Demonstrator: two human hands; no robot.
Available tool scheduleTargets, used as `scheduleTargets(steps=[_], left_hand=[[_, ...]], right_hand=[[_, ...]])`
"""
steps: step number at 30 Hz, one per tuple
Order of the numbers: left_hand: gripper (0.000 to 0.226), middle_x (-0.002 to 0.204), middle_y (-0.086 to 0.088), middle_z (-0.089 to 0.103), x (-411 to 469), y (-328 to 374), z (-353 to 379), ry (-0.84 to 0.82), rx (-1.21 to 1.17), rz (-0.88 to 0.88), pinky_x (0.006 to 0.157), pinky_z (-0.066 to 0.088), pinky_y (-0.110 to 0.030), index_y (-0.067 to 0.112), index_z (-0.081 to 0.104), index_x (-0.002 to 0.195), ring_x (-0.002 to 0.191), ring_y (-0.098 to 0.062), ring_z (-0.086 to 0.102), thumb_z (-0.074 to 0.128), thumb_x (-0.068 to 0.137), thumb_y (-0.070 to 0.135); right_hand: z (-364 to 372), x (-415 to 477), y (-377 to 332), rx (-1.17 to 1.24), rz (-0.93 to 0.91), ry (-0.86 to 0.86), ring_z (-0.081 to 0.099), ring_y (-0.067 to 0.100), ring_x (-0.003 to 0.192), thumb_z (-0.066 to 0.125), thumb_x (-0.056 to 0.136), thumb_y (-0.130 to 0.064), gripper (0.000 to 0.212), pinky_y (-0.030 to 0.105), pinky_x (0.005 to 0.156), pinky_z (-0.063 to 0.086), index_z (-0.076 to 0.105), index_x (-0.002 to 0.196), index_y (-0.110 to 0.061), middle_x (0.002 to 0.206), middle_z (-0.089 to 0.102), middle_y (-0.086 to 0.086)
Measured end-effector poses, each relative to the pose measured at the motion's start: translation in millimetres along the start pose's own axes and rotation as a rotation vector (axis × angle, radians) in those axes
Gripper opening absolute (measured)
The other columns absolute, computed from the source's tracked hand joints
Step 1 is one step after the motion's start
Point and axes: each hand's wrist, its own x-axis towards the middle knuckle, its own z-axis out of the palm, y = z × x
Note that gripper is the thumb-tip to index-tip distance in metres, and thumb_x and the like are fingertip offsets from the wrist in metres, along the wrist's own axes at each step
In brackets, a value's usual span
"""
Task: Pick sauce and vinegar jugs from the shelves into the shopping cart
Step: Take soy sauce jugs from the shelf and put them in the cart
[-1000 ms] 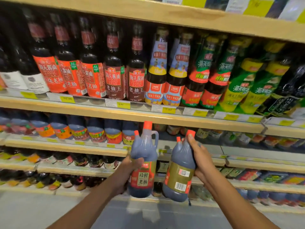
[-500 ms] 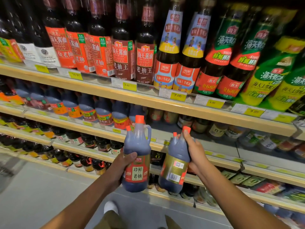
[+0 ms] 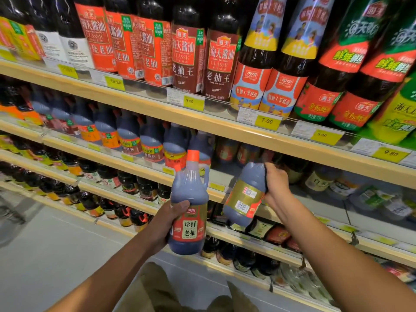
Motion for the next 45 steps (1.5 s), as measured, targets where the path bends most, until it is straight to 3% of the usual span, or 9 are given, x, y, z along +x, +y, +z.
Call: scheduleTargets(steps=[4, 10, 18, 22, 25, 28, 34, 39, 45], left_hand=[[0.081, 0.104, -0.022, 0.074, 2, 4, -7, 0.019, -0.017, -0.003, 0.081, 0.060, -0.042, 0.013, 0.071, 0.110, 0.093, -0.035, 0.073, 0.090, 0.051, 0.065], [0.088, 0.107, -0.023, 0.073, 8, 8, -14, 0.038, -0.005, 0.025, 0.084, 0.059, -0.045, 0.010, 0.069, 0.113, 0.094, -0.035, 0.072, 0.090, 0.050, 0.067], [0.092, 0.107, -0.023, 0.073, 6, 5, -16, 0.043, -0.015, 0.027, 0.083, 0.060, -0.042, 0.008, 0.066, 0.117, 0.095, -0.035, 0.072, 0.090, 0.049, 0.066], [0.092, 0.108, -0.021, 0.073, 6, 2, -18, 0.043, -0.006, 0.032, 0.083, 0.059, -0.041, 0.009, 0.066, 0.118, 0.097, -0.035, 0.072, 0.089, 0.050, 0.067], [0.090, 0.106, -0.020, 0.074, 6, 2, -17, 0.048, -0.022, 0.034, 0.081, 0.060, -0.039, 0.012, 0.067, 0.115, 0.096, -0.033, 0.073, 0.090, 0.049, 0.067], [0.087, 0.107, -0.020, 0.074, 7, 1, -18, 0.049, -0.028, 0.027, 0.080, 0.060, -0.039, 0.013, 0.068, 0.114, 0.097, -0.034, 0.073, 0.090, 0.049, 0.067], [0.096, 0.109, -0.022, 0.073, 2, 8, -14, 0.048, -0.035, 0.016, 0.080, 0.060, -0.040, 0.010, 0.063, 0.120, 0.097, -0.035, 0.072, 0.089, 0.048, 0.069], [0.094, 0.098, -0.016, 0.075, 0, 17, -8, 0.044, -0.038, 0.017, 0.076, 0.061, -0.038, 0.010, 0.065, 0.114, 0.089, -0.031, 0.074, 0.091, 0.045, 0.068], [0.095, 0.099, -0.015, 0.075, -2, 19, -10, 0.039, -0.017, 0.000, 0.075, 0.061, -0.037, 0.011, 0.063, 0.116, 0.090, -0.030, 0.074, 0.090, 0.045, 0.068]], right_hand=[[10, 21, -21, 0.093, -0.079, 0.021, 0.066, 0.026, 0.093, 0.064, 0.098, -0.024, 0.025, 0.037, 0.081, 0.055, 0.064, 0.117, -0.007, 0.119, 0.070, 0.013], [19, 41, -33, 0.078, -0.087, -0.023, 0.058, 0.017, 0.072, 0.065, 0.092, -0.025, 0.015, 0.022, 0.058, 0.053, 0.052, 0.086, -0.022, 0.086, 0.062, 0.002], [19, 59, -16, -0.179, -0.072, -0.050, 0.059, 0.027, 0.088, 0.062, 0.090, -0.043, 0.027, 0.033, 0.074, 0.048, 0.057, 0.100, -0.019, 0.123, 0.065, 0.025], [19, 57, -11, -0.220, -0.070, -0.060, 0.063, 0.023, 0.083, 0.057, 0.099, -0.050, 0.036, 0.033, 0.071, 0.055, 0.057, 0.114, -0.017, 0.102, 0.066, 0.010], [5, 88, 8, -0.358, -0.176, -0.056, 0.066, 0.029, 0.104, 0.063, 0.080, -0.078, 0.052, 0.055, 0.092, 0.056, 0.062, 0.104, -0.032, 0.116, 0.067, 0.007], [3, 83, 9, -0.489, -0.256, -0.126, 0.056, 0.036, 0.126, 0.065, 0.092, -0.053, 0.029, 0.052, 0.111, 0.043, 0.061, 0.106, -0.028, 0.135, 0.061, 0.015], [9, 44, -18, -0.451, -0.375, -0.175, 0.054, 0.025, 0.131, 0.074, 0.075, -0.066, 0.049, 0.048, 0.116, 0.037, 0.061, 0.116, -0.043, 0.141, 0.059, -0.001], [-5, 38, -13, -0.745, 0.077, -0.299, 0.064, 0.020, 0.111, 0.089, 0.062, -0.057, 0.065, 0.038, 0.102, 0.051, 0.070, 0.108, -0.016, 0.126, 0.067, 0.003], [-2, 36, 5, -1.038, -0.203, -0.232, 0.058, 0.019, 0.078, 0.080, 0.079, -0.055, 0.048, 0.031, 0.059, 0.040, 0.057, 0.082, -0.014, 0.078, 0.058, -0.002]])
